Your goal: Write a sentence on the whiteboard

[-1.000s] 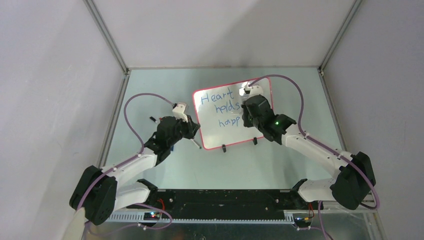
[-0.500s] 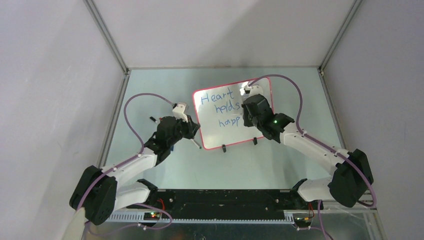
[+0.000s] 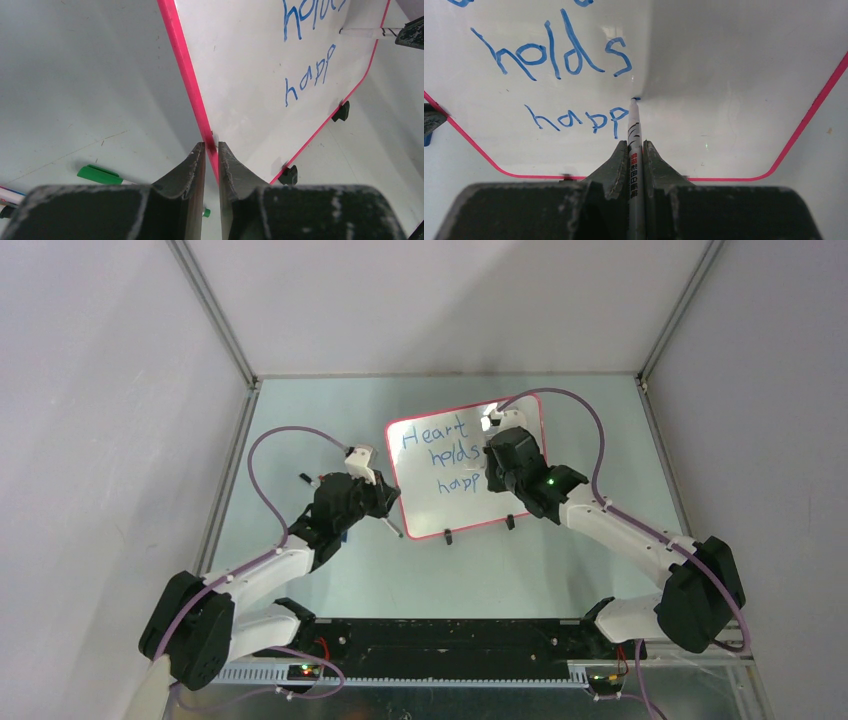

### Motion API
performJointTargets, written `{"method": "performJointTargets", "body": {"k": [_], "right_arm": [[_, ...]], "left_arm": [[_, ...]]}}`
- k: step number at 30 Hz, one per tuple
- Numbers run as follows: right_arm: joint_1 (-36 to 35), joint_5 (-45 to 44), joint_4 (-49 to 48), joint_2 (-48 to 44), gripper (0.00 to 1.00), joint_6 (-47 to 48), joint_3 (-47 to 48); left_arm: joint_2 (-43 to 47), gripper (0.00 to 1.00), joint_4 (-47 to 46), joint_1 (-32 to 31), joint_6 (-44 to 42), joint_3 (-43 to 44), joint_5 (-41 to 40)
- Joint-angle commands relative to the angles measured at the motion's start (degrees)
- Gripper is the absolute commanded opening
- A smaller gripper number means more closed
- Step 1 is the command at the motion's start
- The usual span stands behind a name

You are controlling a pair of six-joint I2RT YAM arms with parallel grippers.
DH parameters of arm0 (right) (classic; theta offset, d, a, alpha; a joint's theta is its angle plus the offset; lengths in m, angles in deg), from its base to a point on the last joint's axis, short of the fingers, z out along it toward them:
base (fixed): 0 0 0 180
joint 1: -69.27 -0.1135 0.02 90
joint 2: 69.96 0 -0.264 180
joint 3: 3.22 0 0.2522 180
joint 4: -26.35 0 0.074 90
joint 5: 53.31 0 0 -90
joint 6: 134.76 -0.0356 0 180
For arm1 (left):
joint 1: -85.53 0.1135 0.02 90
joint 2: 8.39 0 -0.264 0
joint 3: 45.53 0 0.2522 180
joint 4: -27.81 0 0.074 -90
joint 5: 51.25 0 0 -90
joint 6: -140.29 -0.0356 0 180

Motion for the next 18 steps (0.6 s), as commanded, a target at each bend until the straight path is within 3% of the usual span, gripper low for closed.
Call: {"method": "performJointTargets", "body": {"k": [1,18], "right_arm": [[0.2,-0.1,-2.1,0.1,0.00,0.4,0.4],[0.2,-2.0,-1.8,0.5,0.00,0.3,0.4]], "left_arm": [[1.0,0.20,-1.1,-0.3,-1.4,0.6,-0.7],[1.3,0.20,-0.9,-0.3,-1.5,0.6,-1.0]]}}
